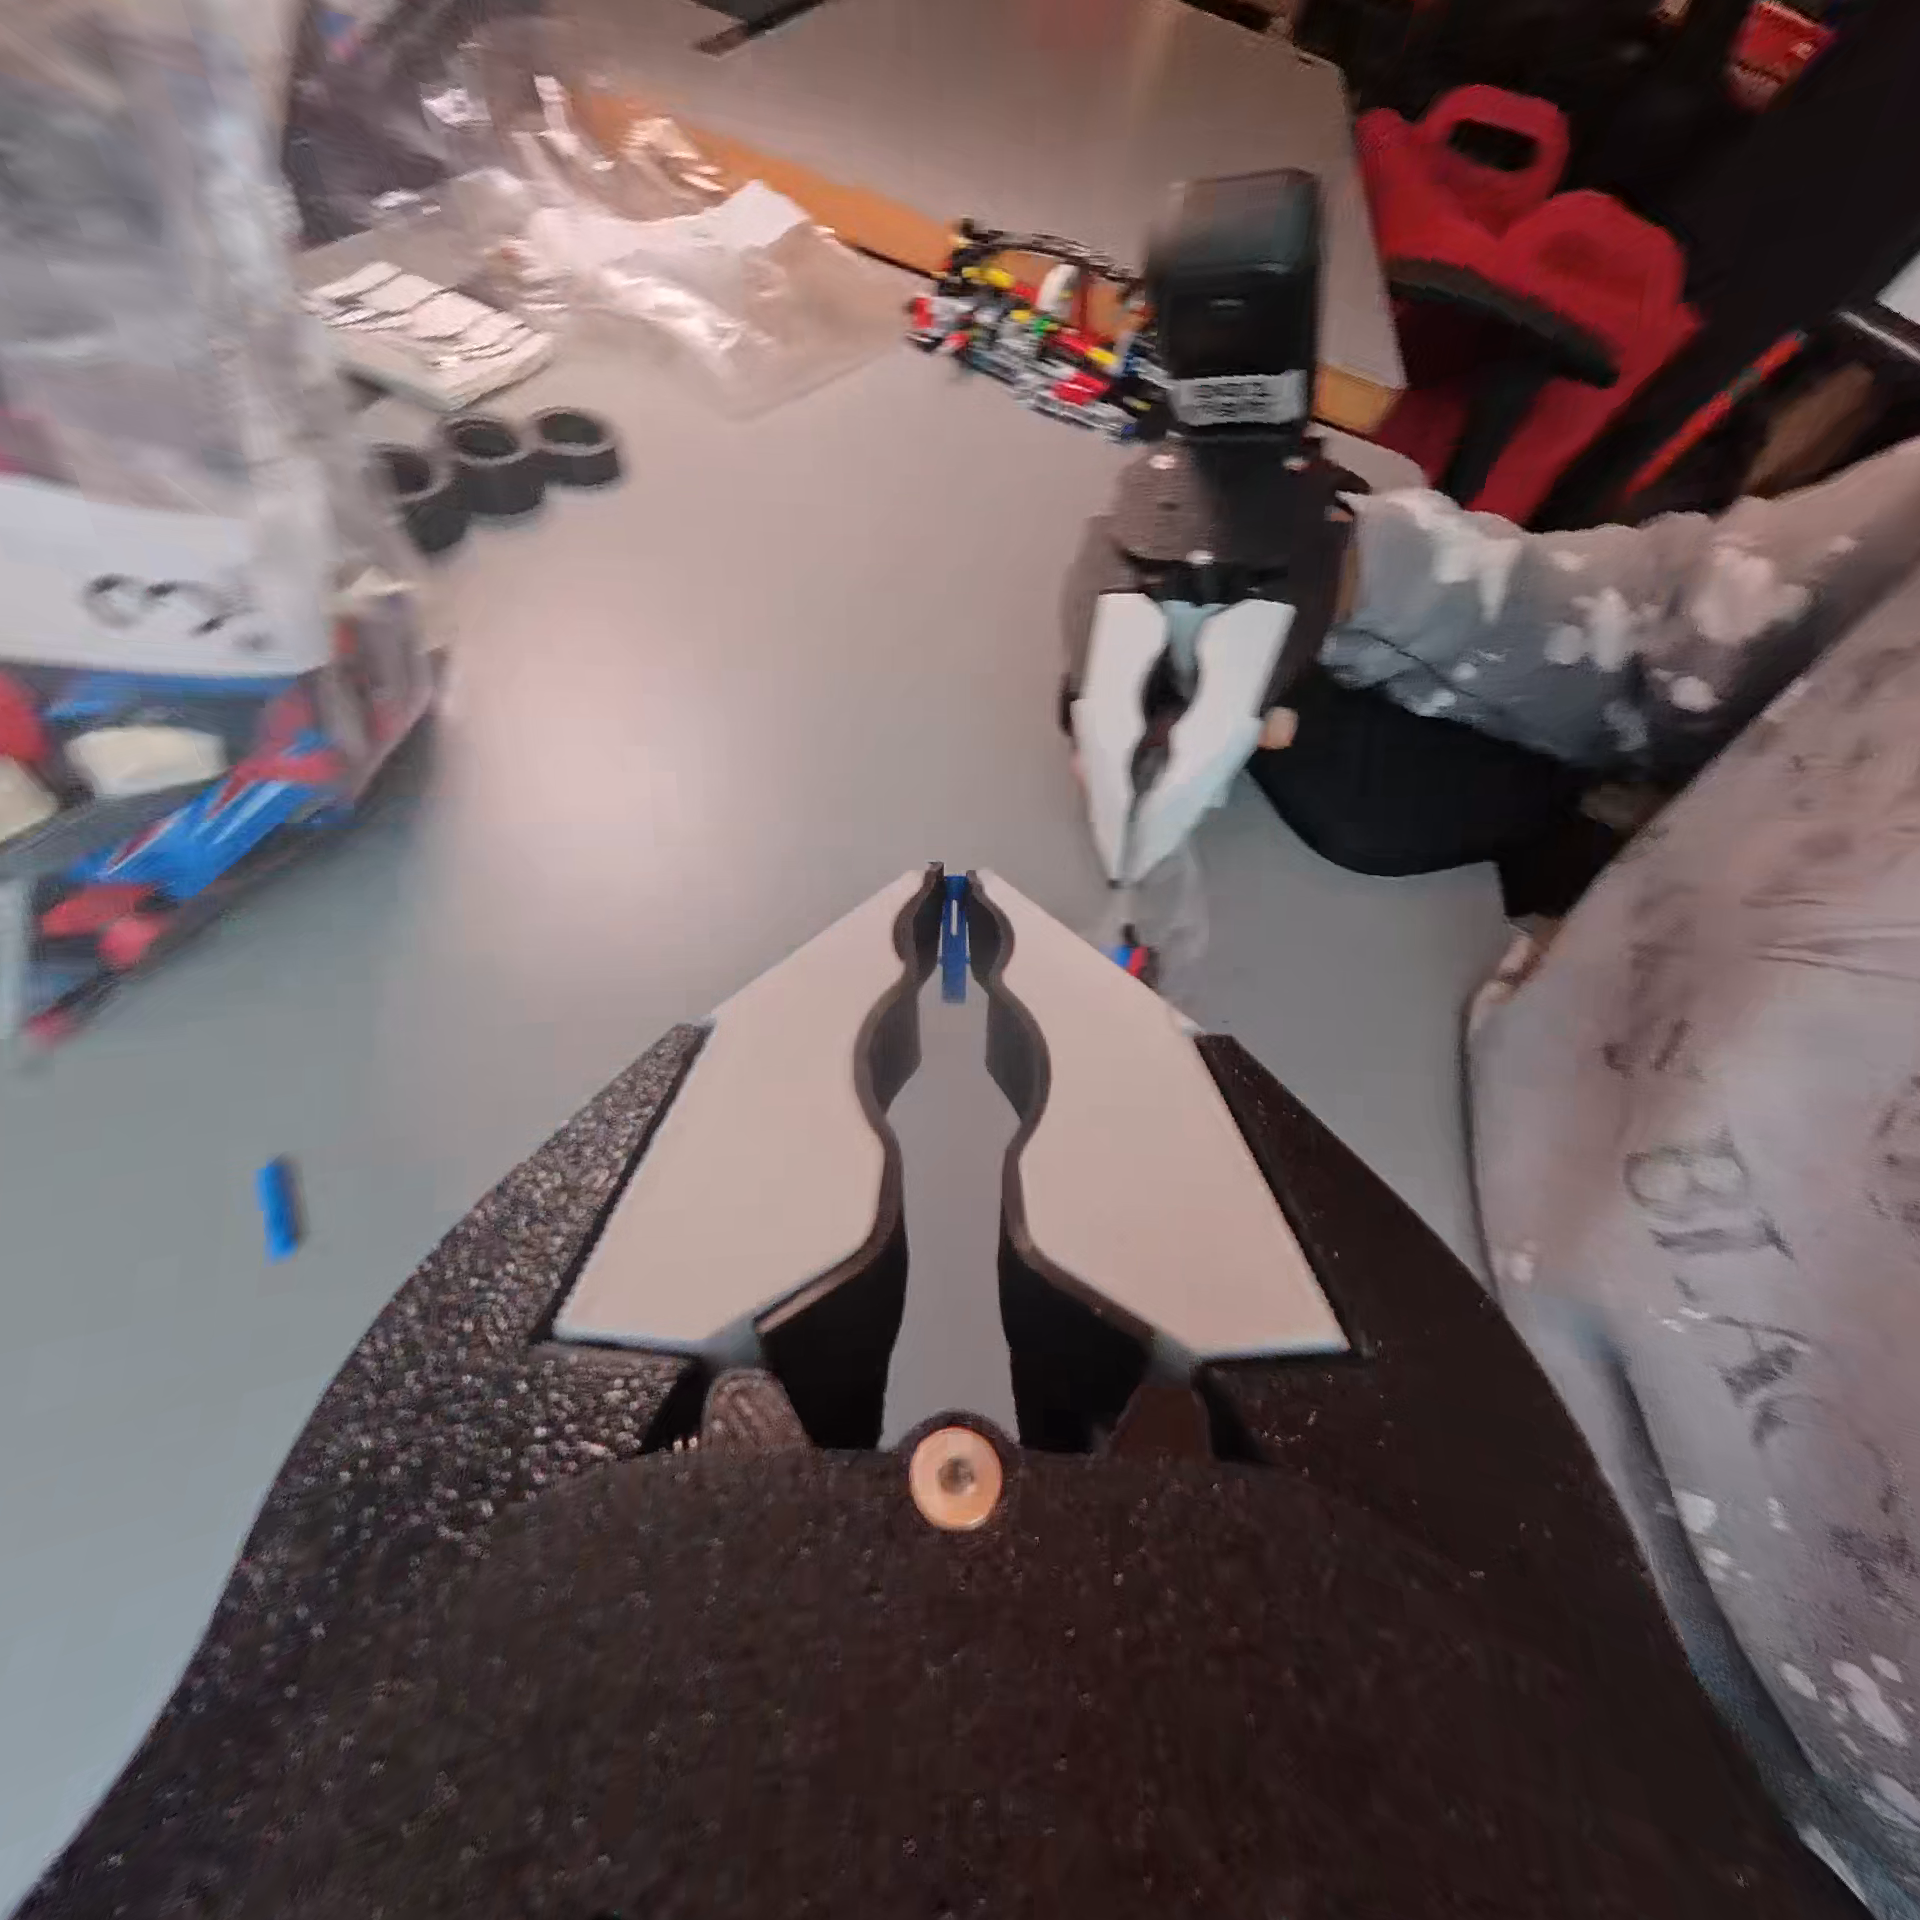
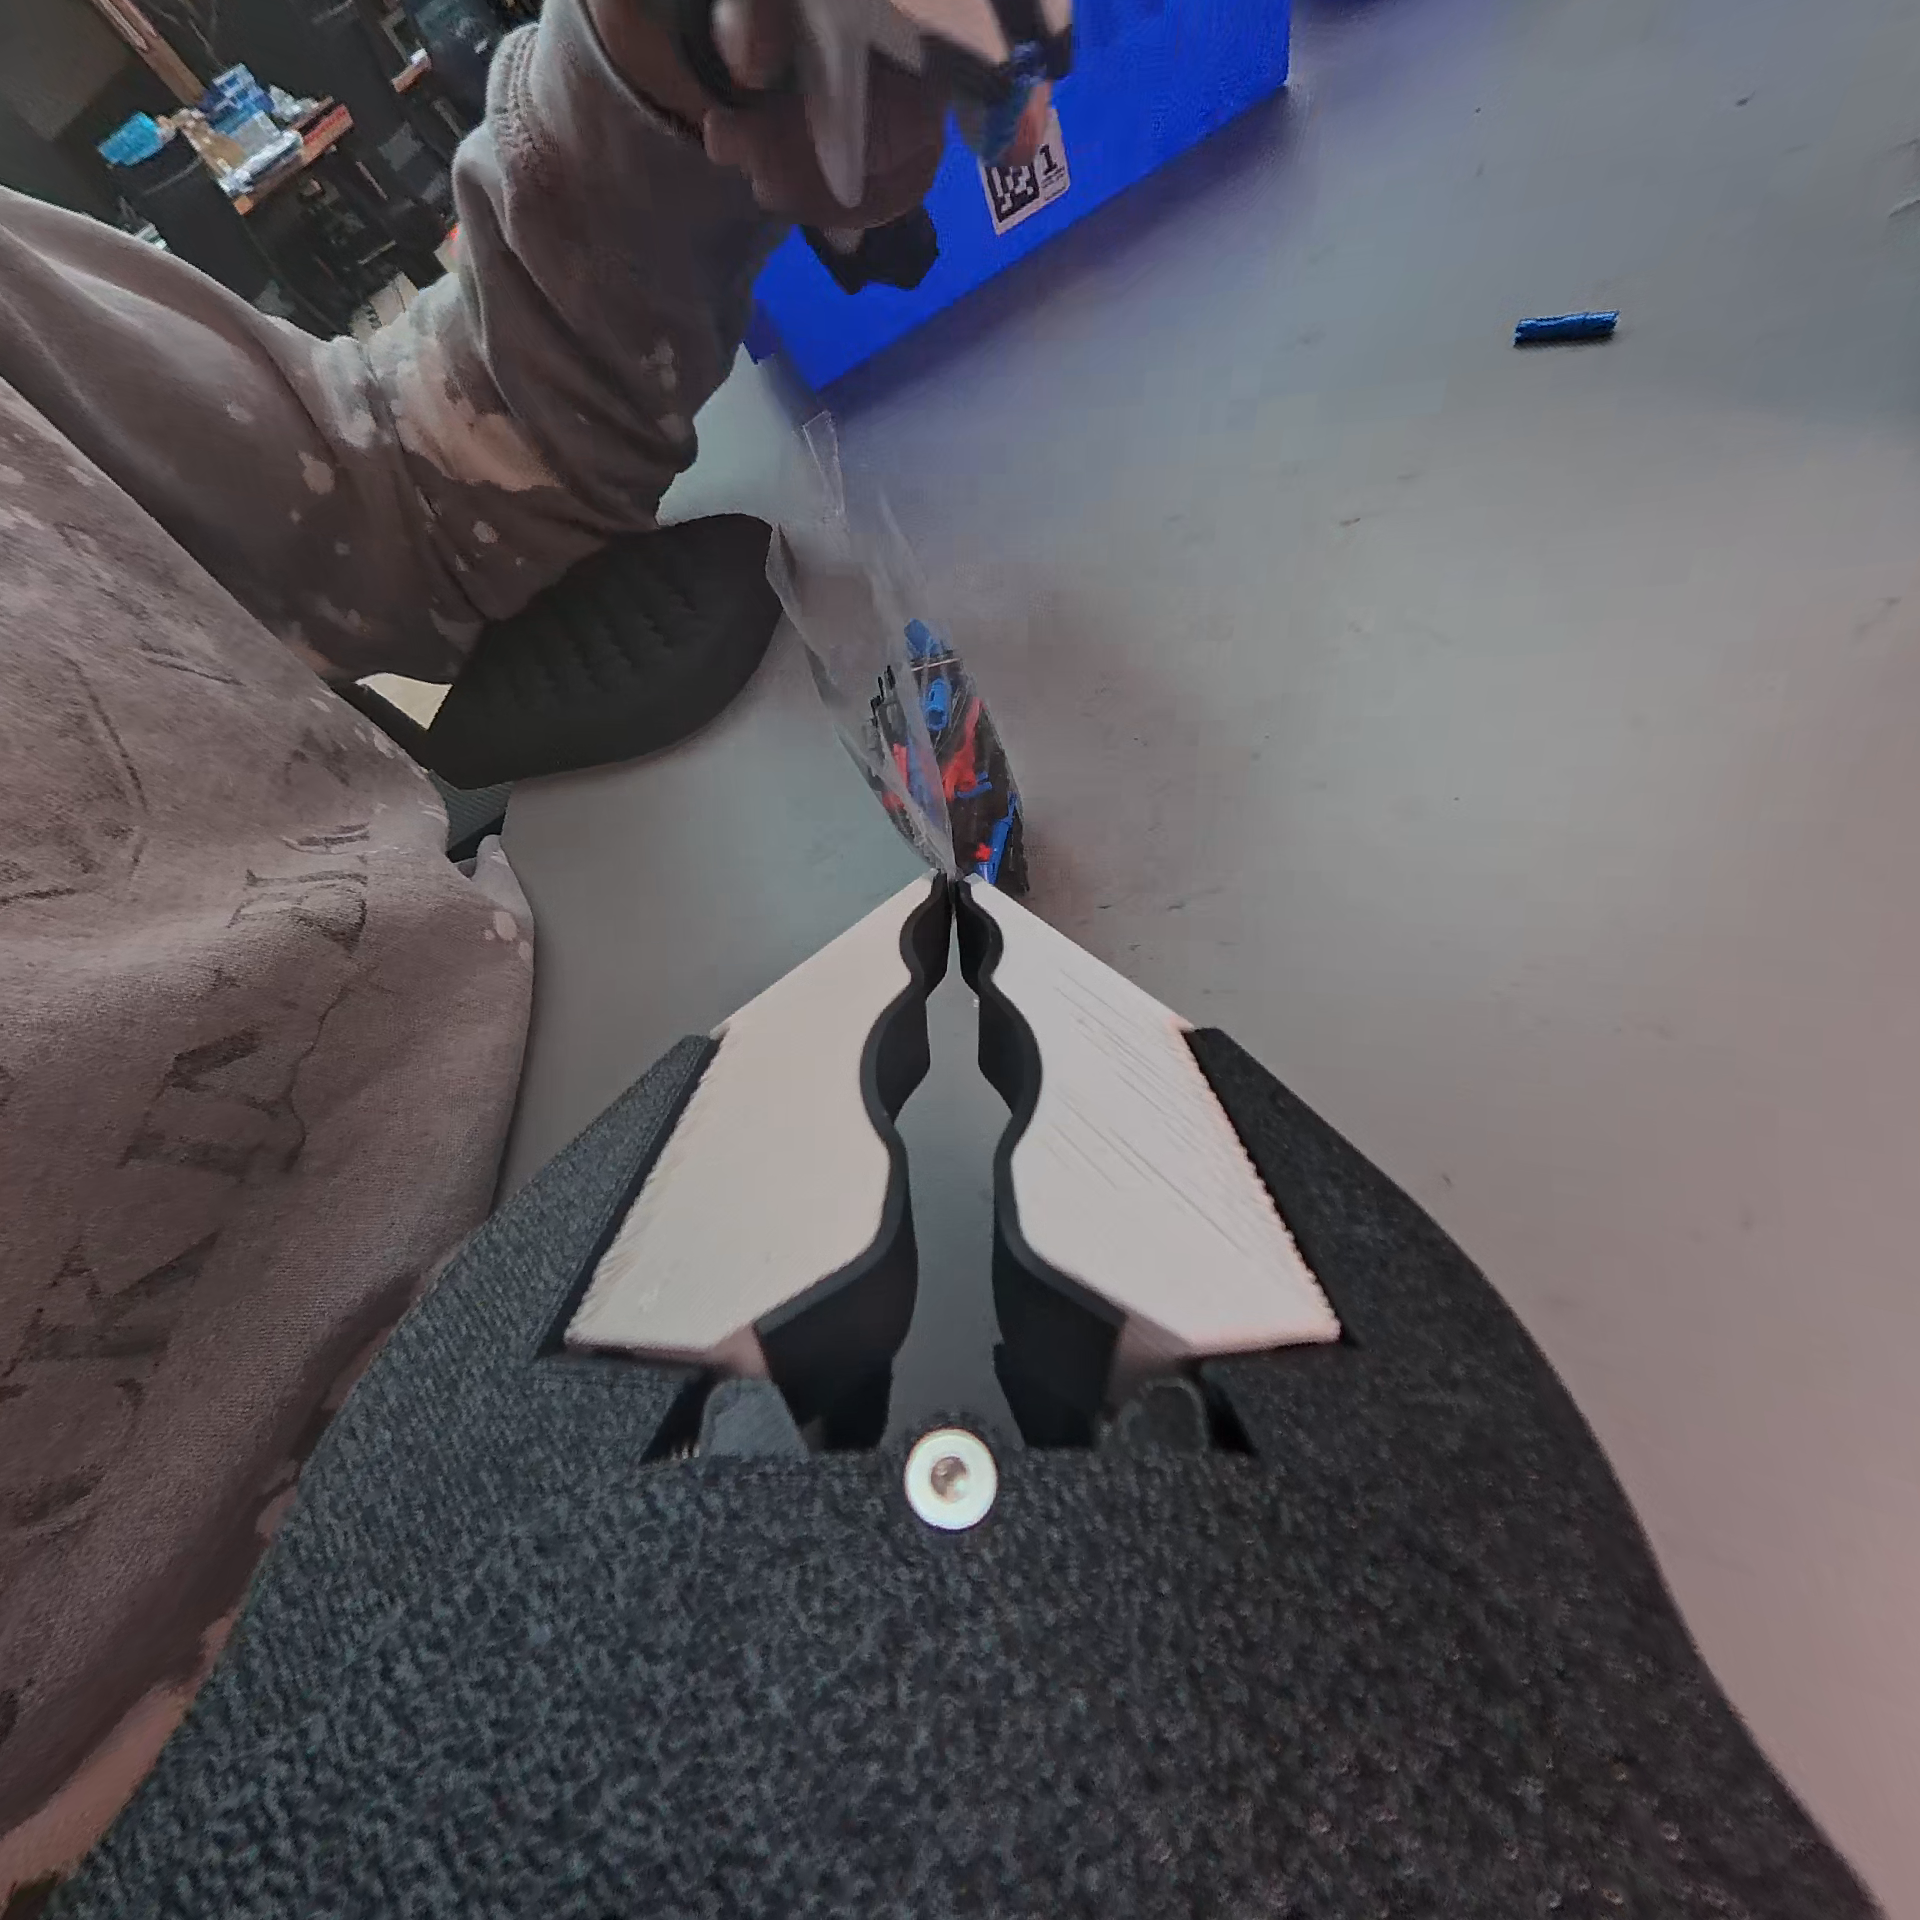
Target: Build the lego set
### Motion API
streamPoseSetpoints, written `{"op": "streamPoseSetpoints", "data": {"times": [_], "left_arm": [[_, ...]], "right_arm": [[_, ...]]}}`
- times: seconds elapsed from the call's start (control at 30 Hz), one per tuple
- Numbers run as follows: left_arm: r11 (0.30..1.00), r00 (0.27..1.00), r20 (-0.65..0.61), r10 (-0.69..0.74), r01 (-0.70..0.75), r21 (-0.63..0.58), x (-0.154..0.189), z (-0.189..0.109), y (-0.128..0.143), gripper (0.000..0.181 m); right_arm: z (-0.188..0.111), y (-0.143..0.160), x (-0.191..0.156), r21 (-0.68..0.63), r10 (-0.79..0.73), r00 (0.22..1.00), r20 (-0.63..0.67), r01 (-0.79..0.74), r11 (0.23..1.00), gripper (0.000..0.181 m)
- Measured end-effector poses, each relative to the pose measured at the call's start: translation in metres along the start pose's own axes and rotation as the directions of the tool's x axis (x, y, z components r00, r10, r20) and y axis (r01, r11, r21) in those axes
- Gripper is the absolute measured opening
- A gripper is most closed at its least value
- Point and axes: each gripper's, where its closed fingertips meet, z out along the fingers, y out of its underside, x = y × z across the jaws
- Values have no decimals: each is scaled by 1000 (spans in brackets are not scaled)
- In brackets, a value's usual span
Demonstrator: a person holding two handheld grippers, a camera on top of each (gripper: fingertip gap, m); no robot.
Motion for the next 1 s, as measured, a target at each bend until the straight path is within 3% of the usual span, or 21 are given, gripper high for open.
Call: {"op": "streamPoseSetpoints", "data": {"times": [0.03, 0.1, 0.2, 0.3, 0.4, 0.5, 0.6, 0.7, 0.77, 1.0], "left_arm": [[999, 998, -50, 41, -42, -21, 20, 10, -1, 4], [992, 988, -125, 94, -104, -77, 46, 30, 8, 5], [976, 985, -118, 123, -142, -163, 48, 47, 27, 12], [995, 991, -118, 60, -69, -70, 36, 37, 14, 20], [994, 991, 101, -85, 77, 76, -30, 13, 0, 18], [978, 873, 444, -204, 202, 53, -120, -9, 41, 20], [962, 812, 547, -206, 271, -40, -159, -7, 79, 22], [941, 808, 568, -154, 295, -165, -169, 2, 101, 14], [947, 792, 603, -96, 259, -190, -174, 0, 101, 5], [957, 847, 521, -105, 228, -178, -154, 4, 91, 4]], "right_arm": [[0, 0, 0, 1, 1, 1000, 0, -1, 1000, 0], [0, 0, 0, 2, 0, 1000, -2, 0, 1000, 0], [0, 0, 0, 2, -6, 1000, -6, 6, 1000, 0], [-1, 0, 0, 1, -13, 1000, -7, 13, 1000, 0], [-1, 0, 0, 0, -10, 1000, -3, 10, 1000, 0], [0, 1, -1, -3, -8, 1000, 2, 8, 1000, 0], [0, 1, -1, -7, -6, 1000, 6, 6, 1000, 0], [0, 0, -1, -2, -8, 1000, 1, 8, 1000, 1], [0, 0, 0, 0, -5, 1000, -1, 5, 1000, 0], [0, 0, 0, -2, -1, 1000, 2, 1, 1000, 0]]}}
